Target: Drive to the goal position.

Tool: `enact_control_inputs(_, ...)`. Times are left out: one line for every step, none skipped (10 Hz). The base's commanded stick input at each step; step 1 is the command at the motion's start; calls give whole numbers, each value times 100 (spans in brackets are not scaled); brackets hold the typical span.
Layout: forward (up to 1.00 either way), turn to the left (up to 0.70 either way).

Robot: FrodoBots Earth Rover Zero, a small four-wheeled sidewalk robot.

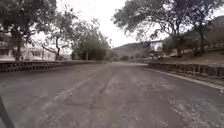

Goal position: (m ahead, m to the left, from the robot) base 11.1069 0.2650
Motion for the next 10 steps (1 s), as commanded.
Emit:
enact_control_inputs(70, 0)
enact_control_inputs(70, 0)
enact_control_inputs(70, 0)
enact_control_inputs(70, 0)
enact_control_inputs(70, 0)
enact_control_inputs(70, 0)
enact_control_inputs(70, 0)
enact_control_inputs(70, 0)
enact_control_inputs(70, 0)
enact_control_inputs(70, 0)
